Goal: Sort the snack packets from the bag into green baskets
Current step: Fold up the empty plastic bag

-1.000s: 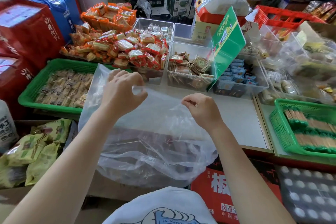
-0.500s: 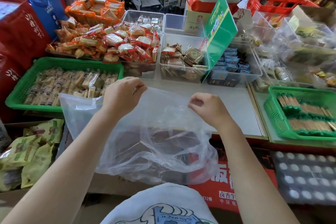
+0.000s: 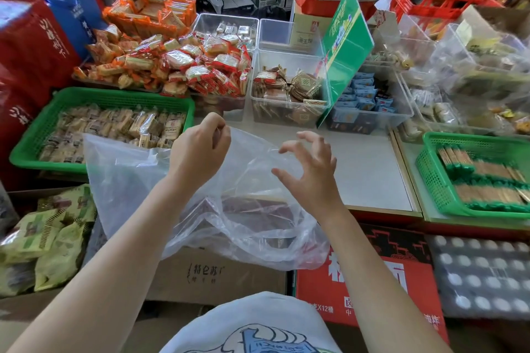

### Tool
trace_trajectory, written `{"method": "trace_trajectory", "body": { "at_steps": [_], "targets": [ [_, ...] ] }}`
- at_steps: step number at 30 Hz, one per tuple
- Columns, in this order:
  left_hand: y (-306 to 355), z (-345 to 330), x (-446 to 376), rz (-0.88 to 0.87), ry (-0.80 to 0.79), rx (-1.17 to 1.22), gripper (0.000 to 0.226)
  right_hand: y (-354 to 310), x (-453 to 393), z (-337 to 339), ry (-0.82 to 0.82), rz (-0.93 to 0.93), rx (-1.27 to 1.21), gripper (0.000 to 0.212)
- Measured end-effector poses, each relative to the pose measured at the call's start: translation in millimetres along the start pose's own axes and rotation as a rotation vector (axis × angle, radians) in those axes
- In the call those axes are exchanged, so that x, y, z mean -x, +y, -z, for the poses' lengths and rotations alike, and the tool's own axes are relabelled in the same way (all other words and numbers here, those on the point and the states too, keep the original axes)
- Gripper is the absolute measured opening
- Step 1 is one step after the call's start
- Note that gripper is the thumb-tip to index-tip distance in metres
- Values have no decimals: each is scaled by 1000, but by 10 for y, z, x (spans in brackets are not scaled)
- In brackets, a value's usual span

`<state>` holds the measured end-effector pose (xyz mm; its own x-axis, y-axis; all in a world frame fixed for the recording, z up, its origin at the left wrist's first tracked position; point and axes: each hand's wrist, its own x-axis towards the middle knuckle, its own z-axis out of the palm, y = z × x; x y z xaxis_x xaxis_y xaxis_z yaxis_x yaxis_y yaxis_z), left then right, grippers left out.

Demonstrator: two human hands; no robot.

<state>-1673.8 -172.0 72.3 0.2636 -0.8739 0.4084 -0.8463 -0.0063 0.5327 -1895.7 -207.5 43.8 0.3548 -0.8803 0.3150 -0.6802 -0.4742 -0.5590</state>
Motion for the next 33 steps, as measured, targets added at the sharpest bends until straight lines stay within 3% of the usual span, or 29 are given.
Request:
{"method": "trace_trajectory", "body": {
  "at_steps": [8,11,15,18,20,22,26,33],
  "targets": [
    [-17,27,30,-11,-13,41,15,149,-44,72,-249,-147,5,10],
    [-91,59,45,32,-50,-16,16,249,-64,218,-147,-167,-103,10],
    [-62,146,17,-32,-98,-168,36,64,-122,391,14,20,-201,8],
    [186,188,-79,-199,-349,130,48,-231,-162,418,-78,49,-347,5],
    [372,164,-112,-294,-448,234,35,-374,-183,411,-90,48,-431,3],
    [468,134,-123,-278,-440,274,15,-427,-202,420,-24,51,-485,9],
    [387,189,-111,-29,-327,519,13,-279,-188,503,-1,0,-571,36],
    [248,202,2,44,-323,679,5,-313,-172,340,-198,-17,-481,24]
  ]
}}
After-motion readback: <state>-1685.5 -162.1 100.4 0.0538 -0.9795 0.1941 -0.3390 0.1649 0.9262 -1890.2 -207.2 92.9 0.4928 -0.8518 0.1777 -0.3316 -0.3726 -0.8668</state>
